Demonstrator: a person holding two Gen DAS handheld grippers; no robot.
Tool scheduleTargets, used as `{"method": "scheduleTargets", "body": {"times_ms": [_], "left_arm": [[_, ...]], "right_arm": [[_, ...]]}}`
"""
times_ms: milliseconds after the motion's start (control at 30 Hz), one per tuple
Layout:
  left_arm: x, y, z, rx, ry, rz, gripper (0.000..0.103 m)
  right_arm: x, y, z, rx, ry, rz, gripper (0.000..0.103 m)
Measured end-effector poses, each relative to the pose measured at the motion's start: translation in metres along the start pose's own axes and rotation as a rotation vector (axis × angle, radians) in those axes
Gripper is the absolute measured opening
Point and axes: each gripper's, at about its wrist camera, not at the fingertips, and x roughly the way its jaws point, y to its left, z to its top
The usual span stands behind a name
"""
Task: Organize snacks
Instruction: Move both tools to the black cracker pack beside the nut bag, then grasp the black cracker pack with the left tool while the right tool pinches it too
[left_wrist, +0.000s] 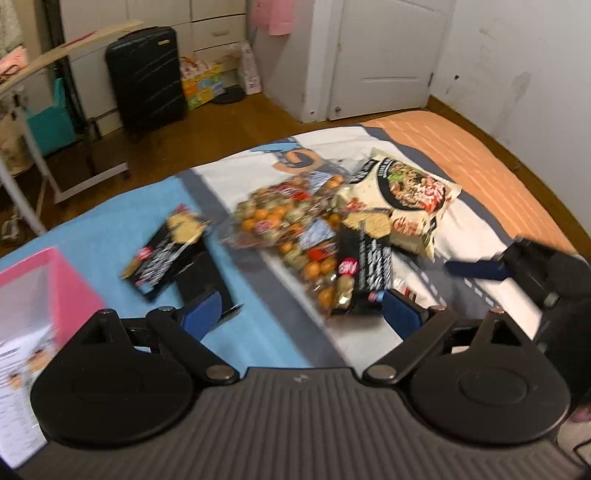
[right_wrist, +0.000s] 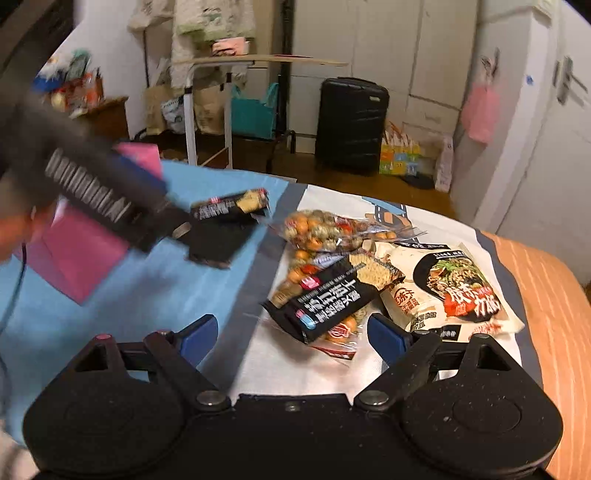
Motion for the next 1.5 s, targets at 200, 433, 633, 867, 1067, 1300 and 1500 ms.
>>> {"method": "scheduleTargets", "body": {"times_ms": [200, 433, 633, 867, 1067, 1300, 1500], "left_arm": [[0.055, -0.009, 0.003, 0.000, 0.013, -0.036, 0.095], [0.089, -0.002, -0.008, -0.093, 0.025, -0.120, 0.081], [0.087, -0.004, -0.013, -0.102, 0.017, -0.202, 0.049], [0.084, -0.016, -0.017, -0.081, 0.012, -0.216, 0.036], [0.079, -0.011, -0.016, -0.127, 0.060, -0.271, 0.041], [0.073, -0.015, -0.017, -0.144, 0.117, -0.310, 0.042], [0.061, -0.022, -0.018, -0.155, 0.165, -0.376, 0.042]], "right_arm": [[0.026, -0.004, -0.020, -0.017, -0.067, -0.003, 0.091], [0.043, -0.006, -0.021, 0.023, -0.101, 0.022, 0.089], [0.049, -0.001, -0.027, 0.036, -0.093, -0.005, 0.087], [0.049, 0.008, -0.034, 0.050, -0.114, -0.063, 0.080], [0.040, 0.020, -0.033, 0.019, -0.101, -0.108, 0.066], [0.026, 0.037, -0.033, -0.032, -0.065, -0.155, 0.066], [0.010, 0.035, -0.031, -0.026, -0.080, -0.126, 0.078]]}}
